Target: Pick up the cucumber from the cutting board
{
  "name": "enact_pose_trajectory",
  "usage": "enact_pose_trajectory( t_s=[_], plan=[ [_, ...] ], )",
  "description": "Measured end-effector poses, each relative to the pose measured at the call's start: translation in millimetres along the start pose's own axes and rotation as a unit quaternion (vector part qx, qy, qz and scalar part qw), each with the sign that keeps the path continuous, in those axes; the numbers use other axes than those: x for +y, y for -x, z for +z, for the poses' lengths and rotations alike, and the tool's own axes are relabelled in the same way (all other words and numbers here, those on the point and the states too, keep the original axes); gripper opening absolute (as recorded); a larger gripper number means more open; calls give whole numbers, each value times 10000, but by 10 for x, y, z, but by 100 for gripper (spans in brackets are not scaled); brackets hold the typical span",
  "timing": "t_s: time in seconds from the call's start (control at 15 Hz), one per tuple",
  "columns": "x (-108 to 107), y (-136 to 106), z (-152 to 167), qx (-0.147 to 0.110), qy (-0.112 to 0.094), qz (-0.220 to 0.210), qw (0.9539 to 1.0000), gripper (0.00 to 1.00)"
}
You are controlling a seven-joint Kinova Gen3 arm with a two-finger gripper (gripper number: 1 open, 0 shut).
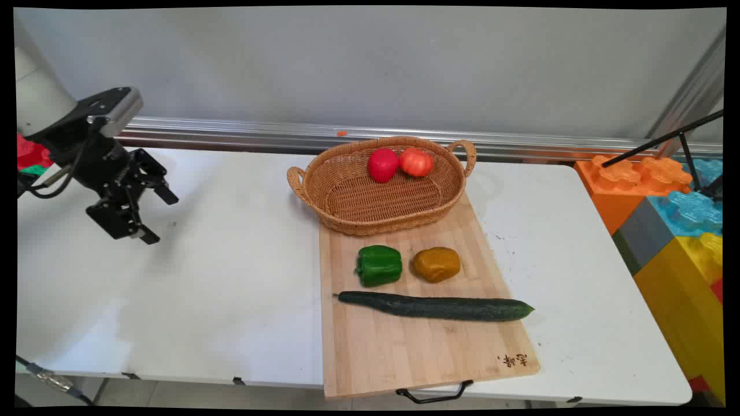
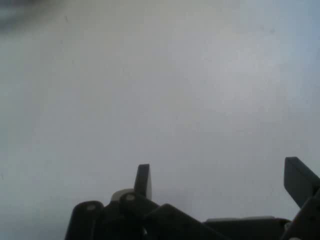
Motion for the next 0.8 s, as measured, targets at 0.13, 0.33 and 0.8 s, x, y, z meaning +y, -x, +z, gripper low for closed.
enact_pose_trajectory(
  t_s=[0.13, 0.33, 0.8],
  plan=[
    [19, -124, 30, 114, -9, -58, 9999, 100],
    [87, -396, 58, 299, -82, -179, 9994, 100],
    [441, -1308, 248, 852, -26, -235, 9961, 100]
  ],
)
